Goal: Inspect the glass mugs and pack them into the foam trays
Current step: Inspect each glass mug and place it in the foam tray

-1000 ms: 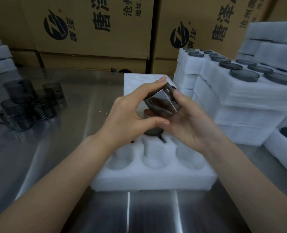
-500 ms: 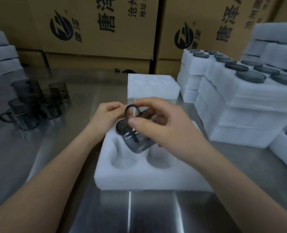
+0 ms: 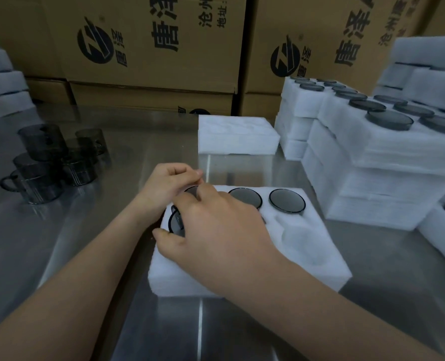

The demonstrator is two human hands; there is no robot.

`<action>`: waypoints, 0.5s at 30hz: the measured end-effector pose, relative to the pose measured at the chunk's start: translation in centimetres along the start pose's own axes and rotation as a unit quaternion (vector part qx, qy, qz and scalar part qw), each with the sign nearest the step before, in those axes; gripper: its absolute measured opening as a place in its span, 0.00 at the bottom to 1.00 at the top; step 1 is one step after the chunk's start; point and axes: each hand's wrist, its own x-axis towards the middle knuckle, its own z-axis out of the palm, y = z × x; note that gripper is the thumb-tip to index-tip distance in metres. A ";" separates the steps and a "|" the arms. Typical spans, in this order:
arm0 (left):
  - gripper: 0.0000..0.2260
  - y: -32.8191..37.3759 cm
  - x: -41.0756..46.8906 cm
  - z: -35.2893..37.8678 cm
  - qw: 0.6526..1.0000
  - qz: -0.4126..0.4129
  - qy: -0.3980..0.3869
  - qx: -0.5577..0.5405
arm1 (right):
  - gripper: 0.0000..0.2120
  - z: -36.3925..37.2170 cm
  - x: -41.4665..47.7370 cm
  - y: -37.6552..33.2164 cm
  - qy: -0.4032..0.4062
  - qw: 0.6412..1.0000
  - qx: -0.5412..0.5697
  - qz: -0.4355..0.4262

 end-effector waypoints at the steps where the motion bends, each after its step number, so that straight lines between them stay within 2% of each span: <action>1: 0.10 0.0 0.0 0.0 1.000 -0.003 0.001 0.000 | 0.25 0.1 0.0 -0.2 -0.007 1.000 -0.015 -0.004; 6: 0.10 -0.1 0.2 0.1 1.000 -0.011 0.002 0.000 | 0.31 0.1 -0.3 -0.2 -0.065 0.997 -0.046 -0.014; 15: 0.10 -0.6 0.7 0.3 0.999 -0.027 0.009 -0.028 | 0.35 -0.6 -0.4 1.3 -0.185 0.982 0.020 -0.019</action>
